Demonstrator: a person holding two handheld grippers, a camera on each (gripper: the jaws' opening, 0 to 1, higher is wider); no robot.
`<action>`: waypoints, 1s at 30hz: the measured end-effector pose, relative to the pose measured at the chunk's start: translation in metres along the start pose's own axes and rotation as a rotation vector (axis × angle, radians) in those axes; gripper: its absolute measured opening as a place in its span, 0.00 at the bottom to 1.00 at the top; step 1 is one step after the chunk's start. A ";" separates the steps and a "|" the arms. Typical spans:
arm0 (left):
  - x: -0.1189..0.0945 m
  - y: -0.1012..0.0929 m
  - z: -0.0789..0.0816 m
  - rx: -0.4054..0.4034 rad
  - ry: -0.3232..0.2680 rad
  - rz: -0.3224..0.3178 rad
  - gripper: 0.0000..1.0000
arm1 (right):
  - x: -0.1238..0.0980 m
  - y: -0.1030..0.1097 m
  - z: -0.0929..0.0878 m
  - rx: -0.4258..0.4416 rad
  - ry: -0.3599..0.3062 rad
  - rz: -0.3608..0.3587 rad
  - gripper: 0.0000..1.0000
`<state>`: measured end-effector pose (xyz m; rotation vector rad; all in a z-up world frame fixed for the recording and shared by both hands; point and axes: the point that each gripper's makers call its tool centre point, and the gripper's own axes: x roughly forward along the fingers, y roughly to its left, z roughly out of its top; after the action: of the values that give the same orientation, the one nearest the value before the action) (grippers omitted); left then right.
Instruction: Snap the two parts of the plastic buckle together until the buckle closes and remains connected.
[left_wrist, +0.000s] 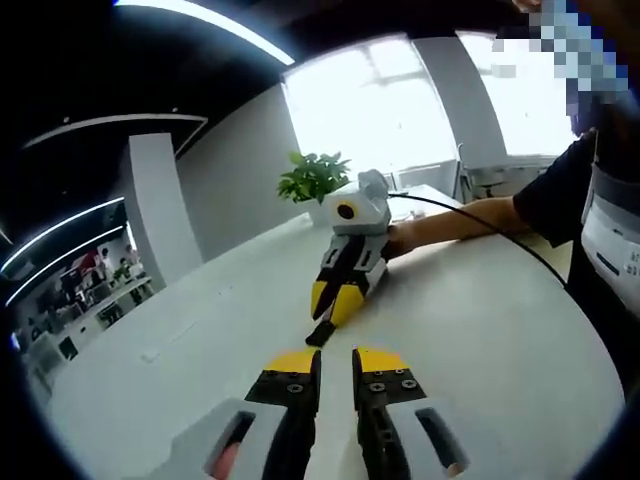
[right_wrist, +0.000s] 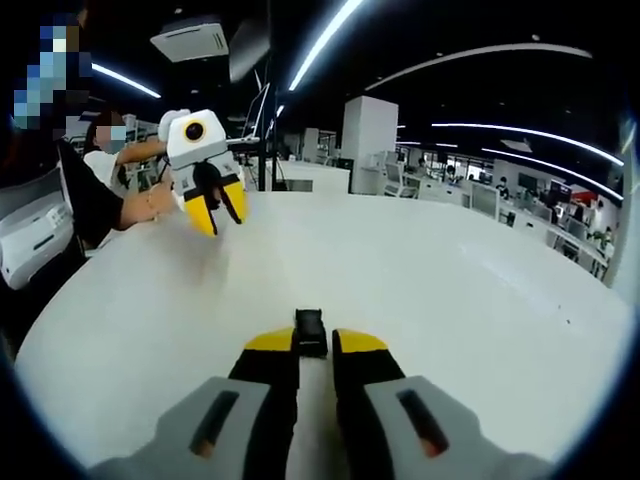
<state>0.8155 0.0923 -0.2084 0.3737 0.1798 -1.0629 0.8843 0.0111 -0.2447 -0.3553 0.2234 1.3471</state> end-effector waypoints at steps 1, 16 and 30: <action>0.000 0.000 0.000 -0.001 -0.002 -0.001 0.12 | 0.001 0.002 -0.001 0.002 0.003 0.007 0.13; -0.002 -0.001 0.003 0.002 -0.011 -0.001 0.12 | 0.012 -0.002 0.000 0.000 0.016 -0.003 0.13; -0.006 -0.001 0.008 0.014 -0.022 0.003 0.12 | 0.023 -0.010 0.002 -0.009 0.039 0.006 0.13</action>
<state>0.8119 0.0938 -0.1994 0.3747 0.1527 -1.0656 0.8994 0.0310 -0.2503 -0.3891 0.2505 1.3481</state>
